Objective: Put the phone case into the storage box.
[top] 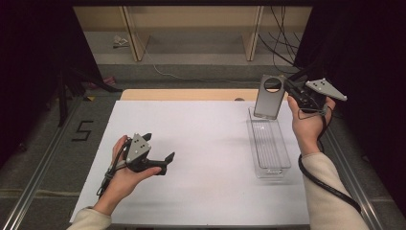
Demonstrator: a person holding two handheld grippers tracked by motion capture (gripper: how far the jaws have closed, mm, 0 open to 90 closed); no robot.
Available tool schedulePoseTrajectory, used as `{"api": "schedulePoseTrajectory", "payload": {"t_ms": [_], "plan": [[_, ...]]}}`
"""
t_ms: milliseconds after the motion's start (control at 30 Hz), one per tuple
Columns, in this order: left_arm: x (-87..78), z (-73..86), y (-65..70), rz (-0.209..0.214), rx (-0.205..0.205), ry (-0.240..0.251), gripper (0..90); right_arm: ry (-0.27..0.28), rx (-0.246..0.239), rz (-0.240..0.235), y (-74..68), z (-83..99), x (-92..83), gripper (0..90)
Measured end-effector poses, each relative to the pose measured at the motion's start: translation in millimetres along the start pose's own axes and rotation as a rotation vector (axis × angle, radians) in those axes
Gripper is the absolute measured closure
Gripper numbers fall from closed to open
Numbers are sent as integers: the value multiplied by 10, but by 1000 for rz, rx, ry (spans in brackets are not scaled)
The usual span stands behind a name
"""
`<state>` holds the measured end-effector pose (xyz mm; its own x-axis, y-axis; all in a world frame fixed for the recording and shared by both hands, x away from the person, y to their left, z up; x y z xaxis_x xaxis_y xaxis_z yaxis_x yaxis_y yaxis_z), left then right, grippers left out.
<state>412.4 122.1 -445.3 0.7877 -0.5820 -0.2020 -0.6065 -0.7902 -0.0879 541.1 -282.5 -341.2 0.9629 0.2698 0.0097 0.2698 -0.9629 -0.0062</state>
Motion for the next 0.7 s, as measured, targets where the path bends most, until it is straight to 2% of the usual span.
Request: {"api": "schedulePoseTrajectory", "payload": {"t_ms": [700], "plan": [[-2,9,-9,-3,-1,-3,17,-7,-14,8,26,36,86,855]]}}
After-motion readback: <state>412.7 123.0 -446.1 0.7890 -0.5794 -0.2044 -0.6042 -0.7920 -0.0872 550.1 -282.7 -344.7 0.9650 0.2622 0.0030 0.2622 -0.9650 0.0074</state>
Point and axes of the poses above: each handheld gripper's, and its own axes: x roughly forward along the jaws, z roughly out of its underside, y roughly to its right, the point moved 8 cm from there along x, roughly forward along the jaws, and after that the axes turned 9 degrees about y, right-handed, at the moved point
